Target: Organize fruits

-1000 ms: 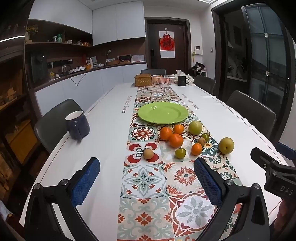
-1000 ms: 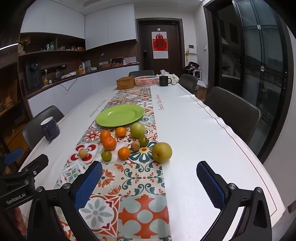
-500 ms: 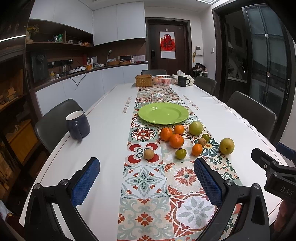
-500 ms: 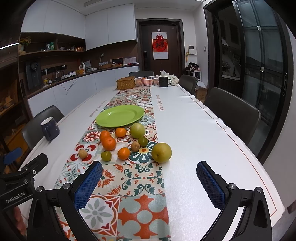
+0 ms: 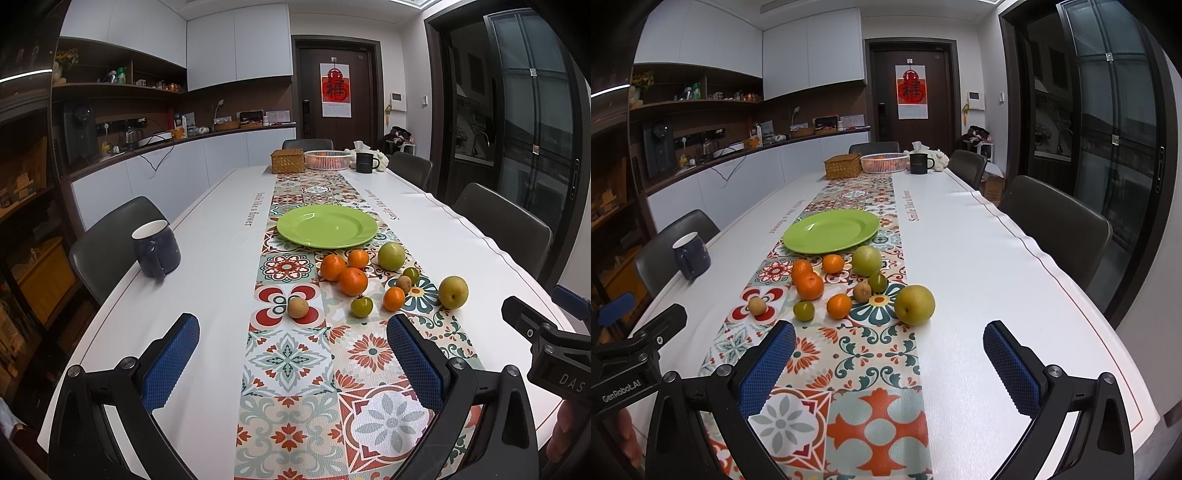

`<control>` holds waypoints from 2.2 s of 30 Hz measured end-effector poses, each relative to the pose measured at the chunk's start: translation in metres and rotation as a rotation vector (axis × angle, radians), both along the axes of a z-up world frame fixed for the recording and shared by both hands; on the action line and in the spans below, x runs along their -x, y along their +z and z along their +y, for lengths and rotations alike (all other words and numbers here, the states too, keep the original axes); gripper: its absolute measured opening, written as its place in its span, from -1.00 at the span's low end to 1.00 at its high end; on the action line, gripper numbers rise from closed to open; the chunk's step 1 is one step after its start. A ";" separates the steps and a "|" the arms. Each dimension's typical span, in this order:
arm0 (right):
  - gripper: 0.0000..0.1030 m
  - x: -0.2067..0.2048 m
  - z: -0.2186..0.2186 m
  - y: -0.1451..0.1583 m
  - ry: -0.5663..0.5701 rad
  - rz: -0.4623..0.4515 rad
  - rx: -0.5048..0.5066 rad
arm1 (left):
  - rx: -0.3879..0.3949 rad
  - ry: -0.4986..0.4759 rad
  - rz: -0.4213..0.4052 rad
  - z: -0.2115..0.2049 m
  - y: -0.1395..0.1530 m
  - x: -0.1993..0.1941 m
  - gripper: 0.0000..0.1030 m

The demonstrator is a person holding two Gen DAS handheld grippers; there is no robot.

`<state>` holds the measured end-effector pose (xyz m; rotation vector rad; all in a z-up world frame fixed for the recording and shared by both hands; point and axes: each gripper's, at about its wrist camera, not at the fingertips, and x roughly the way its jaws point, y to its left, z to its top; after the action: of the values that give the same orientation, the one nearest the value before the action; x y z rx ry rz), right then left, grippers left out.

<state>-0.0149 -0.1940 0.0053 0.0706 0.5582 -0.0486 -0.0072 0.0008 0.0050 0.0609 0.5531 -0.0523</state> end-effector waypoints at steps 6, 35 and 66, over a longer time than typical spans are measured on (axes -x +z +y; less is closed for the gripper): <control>0.99 0.000 0.000 0.000 -0.001 -0.001 0.000 | -0.001 0.001 0.000 0.000 0.000 0.000 1.00; 0.99 0.001 0.002 0.000 -0.001 -0.001 0.006 | 0.000 0.002 0.000 0.002 -0.001 -0.001 1.00; 0.90 -0.069 -0.019 -0.038 0.015 0.115 0.035 | -0.013 -0.130 0.134 -0.045 -0.038 -0.089 0.56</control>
<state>0.0545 -0.2134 -0.0324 0.0294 0.6725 -0.0480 0.0822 -0.0443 -0.0335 0.1067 0.6832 -0.1804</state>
